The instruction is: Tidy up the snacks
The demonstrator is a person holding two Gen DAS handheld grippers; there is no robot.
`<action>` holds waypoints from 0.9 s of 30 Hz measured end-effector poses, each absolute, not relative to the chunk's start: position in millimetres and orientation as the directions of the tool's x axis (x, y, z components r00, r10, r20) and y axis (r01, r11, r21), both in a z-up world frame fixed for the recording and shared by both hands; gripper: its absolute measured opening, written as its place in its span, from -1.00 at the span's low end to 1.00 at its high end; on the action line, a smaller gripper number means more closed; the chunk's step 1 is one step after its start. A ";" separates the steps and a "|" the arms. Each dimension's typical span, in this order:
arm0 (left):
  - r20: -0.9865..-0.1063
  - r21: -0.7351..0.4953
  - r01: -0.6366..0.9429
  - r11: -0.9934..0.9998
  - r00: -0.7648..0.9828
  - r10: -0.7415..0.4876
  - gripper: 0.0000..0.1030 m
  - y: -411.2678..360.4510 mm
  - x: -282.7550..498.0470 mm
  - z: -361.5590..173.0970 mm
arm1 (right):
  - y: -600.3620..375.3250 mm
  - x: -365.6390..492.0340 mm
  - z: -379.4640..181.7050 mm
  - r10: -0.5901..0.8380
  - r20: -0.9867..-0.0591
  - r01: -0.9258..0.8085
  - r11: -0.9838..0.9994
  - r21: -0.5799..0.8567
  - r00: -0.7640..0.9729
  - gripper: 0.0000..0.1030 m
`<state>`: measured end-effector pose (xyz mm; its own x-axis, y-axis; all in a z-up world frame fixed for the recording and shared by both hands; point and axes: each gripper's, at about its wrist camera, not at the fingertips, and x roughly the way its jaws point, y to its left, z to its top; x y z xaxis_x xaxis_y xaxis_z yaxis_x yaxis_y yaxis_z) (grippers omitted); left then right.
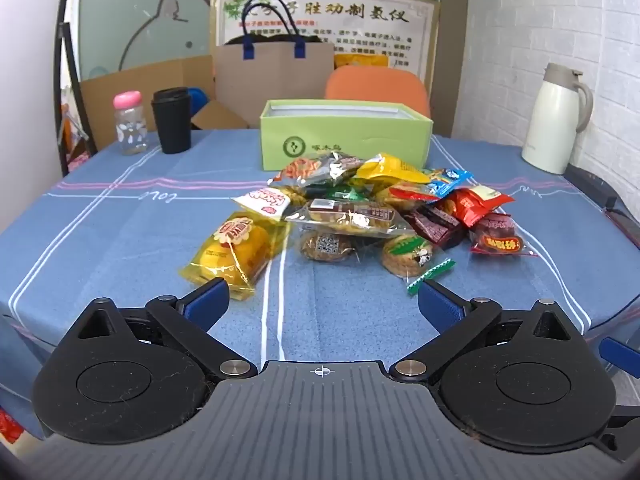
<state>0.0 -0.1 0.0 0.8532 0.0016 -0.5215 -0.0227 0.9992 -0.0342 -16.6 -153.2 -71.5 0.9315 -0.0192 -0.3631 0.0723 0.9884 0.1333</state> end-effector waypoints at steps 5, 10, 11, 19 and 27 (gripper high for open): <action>-0.531 -0.041 -0.023 0.999 0.848 -0.003 0.76 -0.4 -0.4 0.3 | -152.4 -17.4 -72.0 -0.013 -0.369 0.067 0.989 0.134 0.929 0.99; -0.525 -0.045 -0.021 0.999 0.851 -0.006 0.76 0.1 -1.8 -8.9 | -151.1 -13.8 -79.6 -0.009 -0.369 0.061 0.990 0.130 0.929 0.99; -0.523 -0.043 -0.022 0.999 0.852 -0.004 0.76 -0.6 -2.4 -9.8 | -150.5 -14.3 -79.4 -0.009 -0.367 0.060 0.990 0.128 0.930 0.99; -0.530 -0.051 -0.023 0.998 0.848 -0.008 0.76 2.8 -0.7 -3.7 | -149.8 -16.7 -75.7 -0.024 -0.369 0.072 0.991 0.117 0.929 0.99; -0.535 -0.056 -0.010 0.998 0.845 -0.021 0.76 1.0 -0.3 -4.7 | -152.0 -18.8 -75.2 -0.036 -0.360 0.084 0.989 0.118 0.932 0.99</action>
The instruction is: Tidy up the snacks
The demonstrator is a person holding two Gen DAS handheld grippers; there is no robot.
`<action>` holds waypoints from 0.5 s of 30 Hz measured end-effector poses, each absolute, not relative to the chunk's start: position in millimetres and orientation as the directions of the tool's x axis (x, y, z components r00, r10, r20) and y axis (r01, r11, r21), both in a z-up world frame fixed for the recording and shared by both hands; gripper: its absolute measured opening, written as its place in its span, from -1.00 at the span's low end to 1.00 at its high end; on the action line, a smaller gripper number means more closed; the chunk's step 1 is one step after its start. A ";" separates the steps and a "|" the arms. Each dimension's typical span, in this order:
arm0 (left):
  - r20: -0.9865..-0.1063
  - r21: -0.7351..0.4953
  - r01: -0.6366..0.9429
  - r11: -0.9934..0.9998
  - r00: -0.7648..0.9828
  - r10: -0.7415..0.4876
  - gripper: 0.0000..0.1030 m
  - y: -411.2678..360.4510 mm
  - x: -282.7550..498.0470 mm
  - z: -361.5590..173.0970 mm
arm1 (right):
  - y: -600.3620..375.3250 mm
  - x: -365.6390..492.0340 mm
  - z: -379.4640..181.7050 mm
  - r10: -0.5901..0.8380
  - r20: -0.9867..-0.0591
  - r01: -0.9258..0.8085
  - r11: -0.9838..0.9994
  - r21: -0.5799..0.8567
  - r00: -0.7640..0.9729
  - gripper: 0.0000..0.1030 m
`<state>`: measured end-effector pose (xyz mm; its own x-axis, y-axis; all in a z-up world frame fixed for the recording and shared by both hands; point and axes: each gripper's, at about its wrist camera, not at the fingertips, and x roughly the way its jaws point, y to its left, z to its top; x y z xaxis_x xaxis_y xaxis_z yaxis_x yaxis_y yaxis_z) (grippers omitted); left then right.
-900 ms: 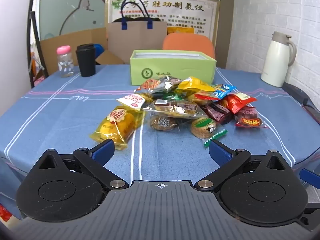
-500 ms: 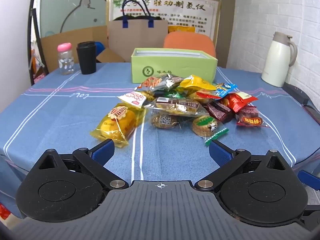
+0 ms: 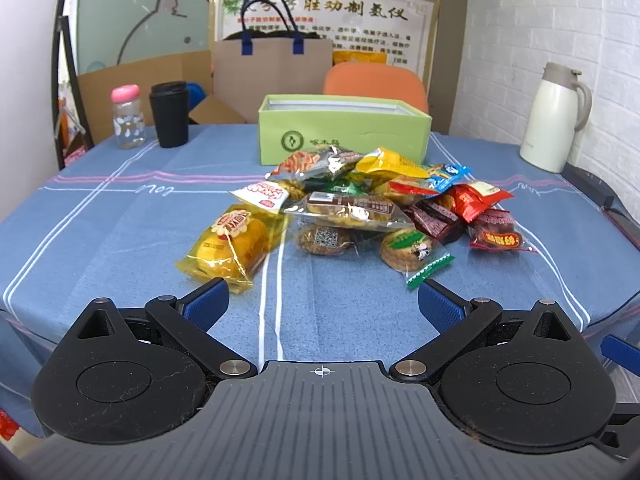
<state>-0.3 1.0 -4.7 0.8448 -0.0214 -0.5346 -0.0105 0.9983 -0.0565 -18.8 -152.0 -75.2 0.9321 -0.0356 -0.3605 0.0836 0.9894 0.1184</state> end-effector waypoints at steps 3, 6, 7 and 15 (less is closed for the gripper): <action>-0.532 -0.060 -0.003 0.998 0.846 -0.029 0.76 1.0 -0.5 -4.1 | -153.5 -18.4 -75.1 -0.036 -0.361 0.086 0.989 0.123 0.932 0.99; -0.529 -0.062 0.001 0.998 0.848 -0.034 0.76 1.0 -1.4 -4.2 | -154.0 -18.4 -75.1 -0.038 -0.362 0.088 0.989 0.122 0.932 0.99; -0.529 -0.064 0.005 0.998 0.848 -0.038 0.76 0.9 -1.5 -4.6 | -153.8 -18.6 -75.2 -0.038 -0.361 0.088 0.989 0.122 0.932 0.99; -0.528 -0.065 0.018 0.998 0.848 -0.049 0.72 -0.8 -2.5 -9.0 | -151.8 -18.3 -76.5 -0.033 -0.362 0.081 0.990 0.117 0.931 0.99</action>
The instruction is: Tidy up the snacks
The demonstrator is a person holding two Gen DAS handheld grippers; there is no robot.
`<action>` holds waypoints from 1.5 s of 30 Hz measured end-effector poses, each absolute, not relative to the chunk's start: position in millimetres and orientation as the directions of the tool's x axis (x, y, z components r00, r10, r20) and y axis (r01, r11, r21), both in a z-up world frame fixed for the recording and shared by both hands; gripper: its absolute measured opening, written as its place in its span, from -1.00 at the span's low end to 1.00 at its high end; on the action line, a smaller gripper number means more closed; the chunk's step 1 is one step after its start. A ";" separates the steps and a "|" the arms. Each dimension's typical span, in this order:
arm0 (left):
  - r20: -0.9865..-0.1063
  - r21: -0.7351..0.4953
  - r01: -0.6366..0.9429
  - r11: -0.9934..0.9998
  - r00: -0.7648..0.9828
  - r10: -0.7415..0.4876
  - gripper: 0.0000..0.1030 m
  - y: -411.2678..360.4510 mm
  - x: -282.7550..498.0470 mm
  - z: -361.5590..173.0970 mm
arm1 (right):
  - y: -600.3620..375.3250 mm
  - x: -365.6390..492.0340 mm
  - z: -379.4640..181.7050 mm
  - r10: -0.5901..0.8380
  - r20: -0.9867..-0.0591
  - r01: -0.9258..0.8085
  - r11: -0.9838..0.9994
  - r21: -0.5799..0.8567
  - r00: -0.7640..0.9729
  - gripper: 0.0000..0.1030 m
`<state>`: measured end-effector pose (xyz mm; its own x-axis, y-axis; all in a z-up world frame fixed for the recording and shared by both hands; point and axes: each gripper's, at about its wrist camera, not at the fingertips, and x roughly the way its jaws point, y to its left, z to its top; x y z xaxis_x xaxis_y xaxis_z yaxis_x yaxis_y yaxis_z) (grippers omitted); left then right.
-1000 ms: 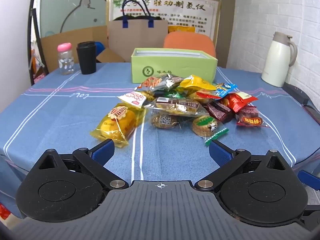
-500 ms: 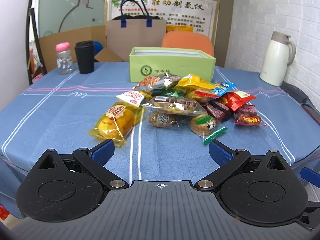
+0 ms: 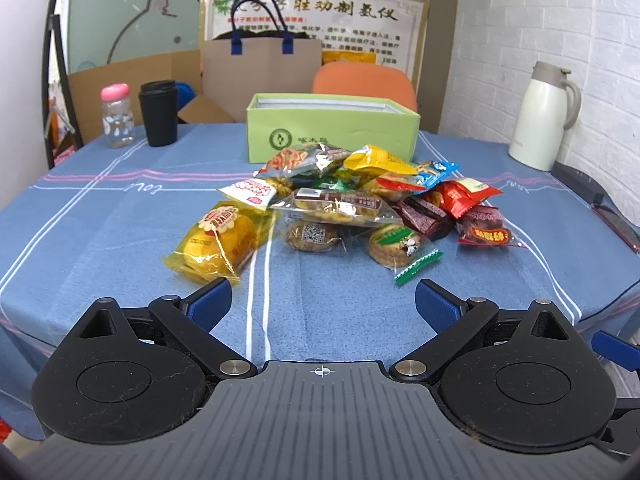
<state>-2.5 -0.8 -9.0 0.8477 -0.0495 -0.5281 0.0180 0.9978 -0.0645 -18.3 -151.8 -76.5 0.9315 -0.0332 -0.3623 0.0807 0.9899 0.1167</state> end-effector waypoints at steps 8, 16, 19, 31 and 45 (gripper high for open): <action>-0.522 -0.052 0.011 0.999 0.852 -0.037 0.79 -1.2 -3.6 -10.5 | -151.8 -17.3 -78.3 -0.035 -0.368 0.082 0.990 0.112 0.929 0.99; -0.530 -0.053 0.011 0.999 0.847 -0.038 0.79 -0.6 -2.5 -12.2 | -151.0 -17.3 -79.6 -0.034 -0.370 0.081 0.990 0.113 0.928 0.99; -0.532 -0.055 0.010 0.998 0.846 -0.038 0.79 0.4 -2.1 -11.0 | -150.6 -16.8 -80.1 -0.034 -0.372 0.081 0.990 0.112 0.927 0.99; -0.544 -0.067 -0.001 0.998 0.838 -0.036 0.79 2.1 -1.3 -15.3 | -153.4 -15.1 -82.3 -0.032 -0.380 0.082 0.990 0.115 0.925 0.99; -0.559 -0.072 -0.002 0.997 0.828 -0.039 0.79 3.8 1.6 -18.8 | -148.7 -16.5 -83.1 -0.030 -0.380 0.073 0.992 0.099 0.925 0.99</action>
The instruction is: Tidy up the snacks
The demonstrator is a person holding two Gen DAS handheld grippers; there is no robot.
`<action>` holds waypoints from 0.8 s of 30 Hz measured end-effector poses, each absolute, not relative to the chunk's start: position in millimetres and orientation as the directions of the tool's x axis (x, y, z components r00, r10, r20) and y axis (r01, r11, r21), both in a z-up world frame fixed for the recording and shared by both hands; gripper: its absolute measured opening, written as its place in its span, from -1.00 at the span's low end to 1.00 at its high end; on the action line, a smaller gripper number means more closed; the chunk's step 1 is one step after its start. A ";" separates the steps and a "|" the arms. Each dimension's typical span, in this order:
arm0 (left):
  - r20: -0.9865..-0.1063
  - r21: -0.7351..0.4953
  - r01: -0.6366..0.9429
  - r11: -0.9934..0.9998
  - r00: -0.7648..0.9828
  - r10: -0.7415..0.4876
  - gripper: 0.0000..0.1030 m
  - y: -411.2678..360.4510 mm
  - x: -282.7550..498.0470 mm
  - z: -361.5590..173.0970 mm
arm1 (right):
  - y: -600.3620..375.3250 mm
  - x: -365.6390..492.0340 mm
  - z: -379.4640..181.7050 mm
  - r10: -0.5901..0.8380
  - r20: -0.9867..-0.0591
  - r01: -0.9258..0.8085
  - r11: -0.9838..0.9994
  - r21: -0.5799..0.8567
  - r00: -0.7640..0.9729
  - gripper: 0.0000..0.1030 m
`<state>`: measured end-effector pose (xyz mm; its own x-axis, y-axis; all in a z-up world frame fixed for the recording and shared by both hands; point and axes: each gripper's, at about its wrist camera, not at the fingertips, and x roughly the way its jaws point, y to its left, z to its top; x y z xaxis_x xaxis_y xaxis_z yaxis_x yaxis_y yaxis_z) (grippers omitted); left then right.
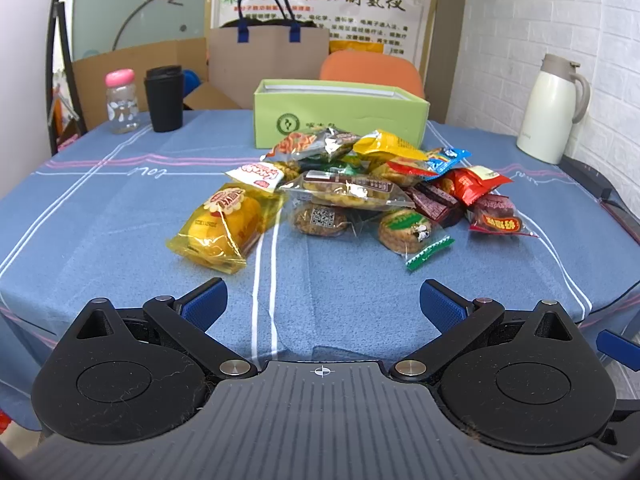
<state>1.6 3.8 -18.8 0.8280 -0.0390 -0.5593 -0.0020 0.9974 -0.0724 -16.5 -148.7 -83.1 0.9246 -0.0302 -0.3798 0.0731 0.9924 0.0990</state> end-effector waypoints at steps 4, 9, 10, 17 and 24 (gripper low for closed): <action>-0.571 -0.060 -0.002 0.998 0.820 -0.033 0.79 3.2 12.2 -19.2 | -150.1 -17.1 -82.3 -0.019 -0.375 0.061 0.993 0.099 0.927 0.99; -0.561 -0.084 -0.033 0.996 0.827 -0.020 0.79 27.1 31.0 -15.9 | -156.6 -23.0 -77.8 0.059 -0.287 -0.015 0.988 0.152 0.956 0.99; -0.565 -0.085 -0.048 0.995 0.825 -0.009 0.79 34.7 35.2 -17.1 | -156.7 -18.7 -78.2 0.103 -0.285 -0.055 0.984 0.171 0.953 0.99; -0.595 -0.093 -0.046 0.995 0.803 -0.018 0.79 62.1 51.6 -24.6 | -132.1 30.9 -75.9 0.274 -0.321 -0.233 0.959 0.161 0.906 0.99; -0.624 -0.181 -0.027 0.983 0.776 -0.094 0.79 88.0 68.4 -16.4 | -114.4 88.4 -72.5 0.307 -0.397 -0.279 0.952 0.128 0.865 0.99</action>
